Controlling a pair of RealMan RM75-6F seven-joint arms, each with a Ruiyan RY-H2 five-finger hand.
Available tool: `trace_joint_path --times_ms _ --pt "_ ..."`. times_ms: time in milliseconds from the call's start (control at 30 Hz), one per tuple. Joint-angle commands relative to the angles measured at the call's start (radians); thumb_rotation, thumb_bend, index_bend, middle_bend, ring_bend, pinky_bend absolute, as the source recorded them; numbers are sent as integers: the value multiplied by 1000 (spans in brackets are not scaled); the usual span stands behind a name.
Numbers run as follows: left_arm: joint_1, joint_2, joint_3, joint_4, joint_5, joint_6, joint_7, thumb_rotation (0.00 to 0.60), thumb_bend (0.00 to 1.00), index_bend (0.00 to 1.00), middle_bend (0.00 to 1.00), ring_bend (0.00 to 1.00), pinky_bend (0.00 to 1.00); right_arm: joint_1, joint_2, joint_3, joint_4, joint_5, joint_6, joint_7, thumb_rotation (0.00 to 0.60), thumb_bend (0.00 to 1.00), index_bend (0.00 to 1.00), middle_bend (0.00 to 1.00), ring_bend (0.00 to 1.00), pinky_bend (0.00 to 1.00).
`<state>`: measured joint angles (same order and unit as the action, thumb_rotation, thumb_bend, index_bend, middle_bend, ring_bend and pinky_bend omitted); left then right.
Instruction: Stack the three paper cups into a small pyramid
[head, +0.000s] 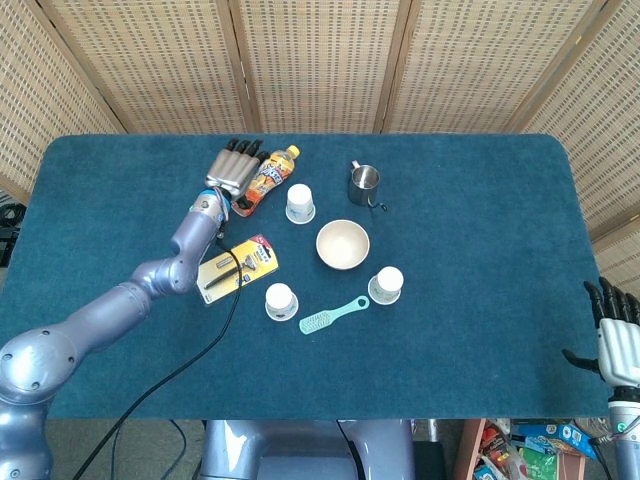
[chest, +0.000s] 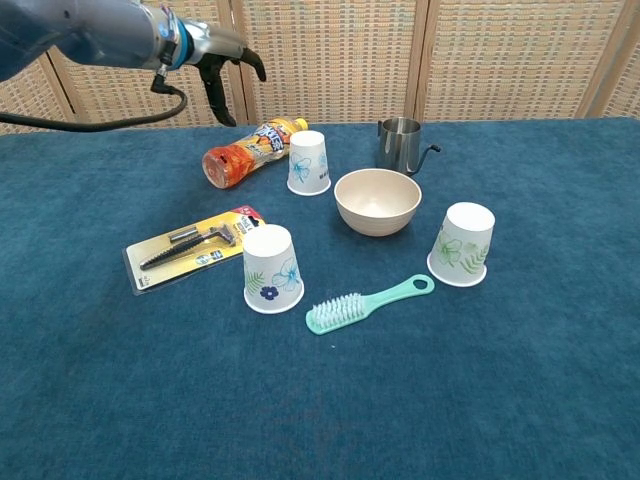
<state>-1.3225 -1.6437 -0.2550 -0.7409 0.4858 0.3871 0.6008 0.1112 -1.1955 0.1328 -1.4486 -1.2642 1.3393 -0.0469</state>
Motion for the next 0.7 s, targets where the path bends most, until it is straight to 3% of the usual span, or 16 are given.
trace_joint_path --times_ms 33,333,700 --pt "-64 -82 20 110 -2 -65 -23 600 269 142 0 0 0 -2 -2 4 16 19 -11 6 600 96 0 0 0 0" --pt "-146 -237 52 395 23 -193 -87 600 269 175 0 0 0 -6 0 13 31 26 -9 27 600 97 0 0 0 0" --pt "-194 -360 54 594 114 -301 -186 600 268 175 0 0 0 -6 -5 19 52 31 -14 45 600 96 0 0 0 0"
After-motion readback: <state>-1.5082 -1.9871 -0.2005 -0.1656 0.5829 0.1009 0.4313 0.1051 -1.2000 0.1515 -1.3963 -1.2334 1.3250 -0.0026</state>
